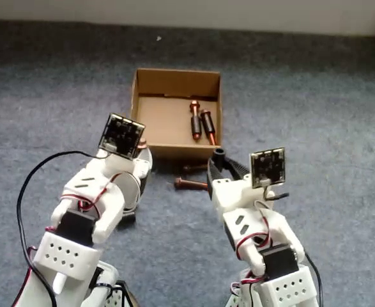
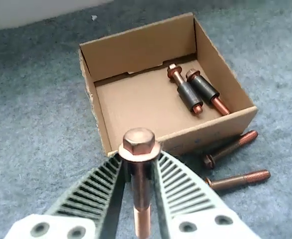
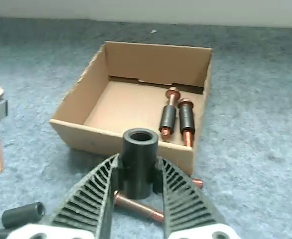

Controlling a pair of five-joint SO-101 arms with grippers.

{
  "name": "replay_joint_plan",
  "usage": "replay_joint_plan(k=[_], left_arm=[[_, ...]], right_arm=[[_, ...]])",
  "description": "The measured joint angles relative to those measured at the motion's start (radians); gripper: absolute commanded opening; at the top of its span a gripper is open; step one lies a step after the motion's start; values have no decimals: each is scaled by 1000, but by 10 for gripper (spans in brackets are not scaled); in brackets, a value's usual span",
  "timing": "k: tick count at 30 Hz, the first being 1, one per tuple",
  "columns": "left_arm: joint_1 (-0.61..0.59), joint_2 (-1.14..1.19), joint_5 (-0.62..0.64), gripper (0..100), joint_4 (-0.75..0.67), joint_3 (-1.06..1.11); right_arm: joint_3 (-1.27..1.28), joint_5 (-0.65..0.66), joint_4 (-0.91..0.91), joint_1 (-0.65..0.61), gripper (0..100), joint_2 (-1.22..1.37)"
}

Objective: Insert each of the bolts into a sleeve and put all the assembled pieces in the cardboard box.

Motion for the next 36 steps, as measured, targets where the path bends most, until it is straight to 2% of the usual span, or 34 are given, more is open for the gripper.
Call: replay_joint_plan(k=[9, 22, 30, 36], left_arm=[[-17, -241, 83, 5, -5, 95], [-14, -647, 120, 5, -5, 196], [-14, -638, 120, 5, -120, 196], [43, -589, 120, 5, -166, 181]], right_arm=[[0, 77, -5, -204, 4, -9], [192, 81, -222, -324, 4, -12], [201, 81, -288, -325, 4, -18], [285, 83, -295, -328, 4, -224]])
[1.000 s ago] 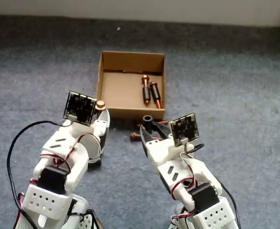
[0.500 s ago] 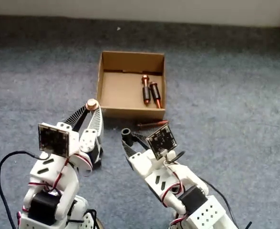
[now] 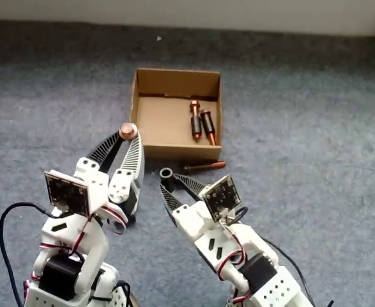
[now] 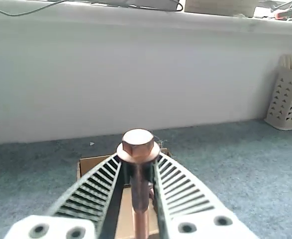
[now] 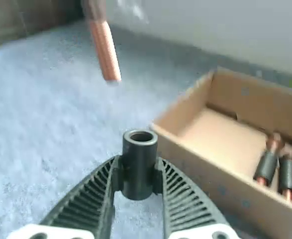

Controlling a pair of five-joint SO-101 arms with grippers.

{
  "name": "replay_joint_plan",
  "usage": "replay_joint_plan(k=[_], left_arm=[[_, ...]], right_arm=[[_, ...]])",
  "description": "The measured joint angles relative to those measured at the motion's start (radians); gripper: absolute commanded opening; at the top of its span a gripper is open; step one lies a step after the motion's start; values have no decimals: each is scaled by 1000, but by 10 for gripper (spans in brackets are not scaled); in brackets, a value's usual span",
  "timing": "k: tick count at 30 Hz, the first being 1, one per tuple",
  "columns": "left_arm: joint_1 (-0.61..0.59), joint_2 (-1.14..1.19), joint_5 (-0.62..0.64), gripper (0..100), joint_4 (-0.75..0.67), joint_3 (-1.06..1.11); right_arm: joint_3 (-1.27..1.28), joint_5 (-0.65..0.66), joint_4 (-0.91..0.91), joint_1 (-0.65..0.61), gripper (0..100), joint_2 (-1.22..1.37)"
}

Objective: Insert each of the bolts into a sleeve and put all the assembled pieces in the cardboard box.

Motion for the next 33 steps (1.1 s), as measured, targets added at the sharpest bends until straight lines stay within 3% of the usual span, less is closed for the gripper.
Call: replay_joint_plan(k=[9, 15, 20, 27, 33], left_arm=[[109, 18, 2, 5, 0, -40], [193, 18, 0, 5, 109, -138], [210, 17, 2, 5, 155, -167], [212, 17, 2, 5, 155, -169], [213, 17, 2, 5, 155, -169]], right_arm=[[0, 0, -44, 2, 4, -38], [0, 0, -77, 2, 4, -40], [0, 0, -78, 2, 4, -40], [2, 135, -78, -31, 4, -40], [2, 149, -78, -35, 4, -40]])
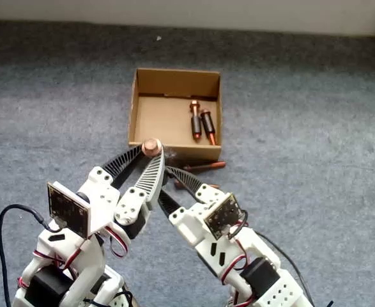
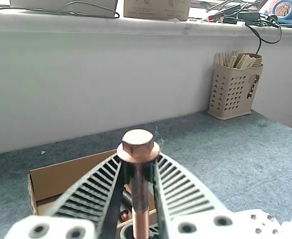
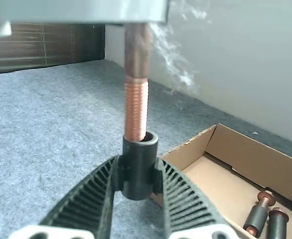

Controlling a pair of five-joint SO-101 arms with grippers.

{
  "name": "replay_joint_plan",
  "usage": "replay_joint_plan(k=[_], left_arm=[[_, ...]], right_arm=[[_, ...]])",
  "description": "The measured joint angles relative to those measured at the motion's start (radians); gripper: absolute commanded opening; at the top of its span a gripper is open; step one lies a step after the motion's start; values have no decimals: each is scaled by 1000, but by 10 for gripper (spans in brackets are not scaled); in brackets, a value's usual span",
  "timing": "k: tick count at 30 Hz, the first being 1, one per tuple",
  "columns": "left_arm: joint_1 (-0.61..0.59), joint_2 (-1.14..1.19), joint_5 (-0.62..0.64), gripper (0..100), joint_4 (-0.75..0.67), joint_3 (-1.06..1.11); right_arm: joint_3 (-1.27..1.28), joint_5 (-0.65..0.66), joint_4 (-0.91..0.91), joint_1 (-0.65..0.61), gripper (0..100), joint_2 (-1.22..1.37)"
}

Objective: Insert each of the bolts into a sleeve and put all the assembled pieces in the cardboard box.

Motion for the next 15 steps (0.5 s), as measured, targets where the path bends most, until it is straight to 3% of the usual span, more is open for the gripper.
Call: replay_joint_plan(k=[15], left_arm=[[-55, 6, 3, 5, -52, 72]], right_arm=[[0, 5, 0, -2, 4, 0]])
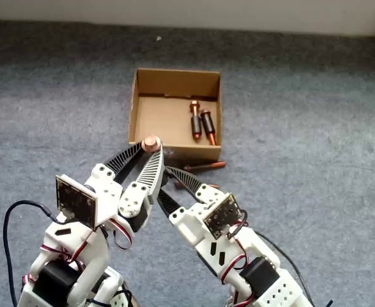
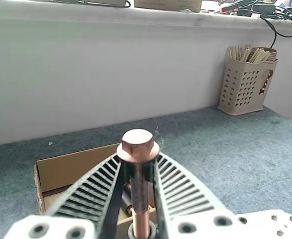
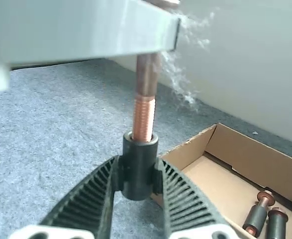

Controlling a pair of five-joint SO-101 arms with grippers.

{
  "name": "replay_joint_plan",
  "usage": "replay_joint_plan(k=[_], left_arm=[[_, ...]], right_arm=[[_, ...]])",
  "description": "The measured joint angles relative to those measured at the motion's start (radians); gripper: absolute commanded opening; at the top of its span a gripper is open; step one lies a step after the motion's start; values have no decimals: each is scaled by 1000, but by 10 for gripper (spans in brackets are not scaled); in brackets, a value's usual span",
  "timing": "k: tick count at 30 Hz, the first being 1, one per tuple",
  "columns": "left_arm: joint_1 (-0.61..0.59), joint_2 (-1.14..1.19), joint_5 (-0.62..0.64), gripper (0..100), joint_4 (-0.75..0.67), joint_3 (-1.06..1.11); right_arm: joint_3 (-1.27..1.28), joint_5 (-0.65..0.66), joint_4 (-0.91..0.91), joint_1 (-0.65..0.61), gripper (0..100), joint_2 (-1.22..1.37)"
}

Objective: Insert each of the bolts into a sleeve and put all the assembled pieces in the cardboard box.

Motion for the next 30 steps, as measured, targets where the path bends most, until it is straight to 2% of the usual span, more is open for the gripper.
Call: replay_joint_plan(k=[20, 26, 30], left_arm=[[0, -11, 2, 8, -3, 115], [0, -2, 2, 125, -5, 135], [-2, 0, 2, 133, 37, 137]], right_arm=[[0, 0, 2, 6, 4, 2], [0, 2, 2, 34, 4, 0], [0, 2, 2, 38, 4, 0]])
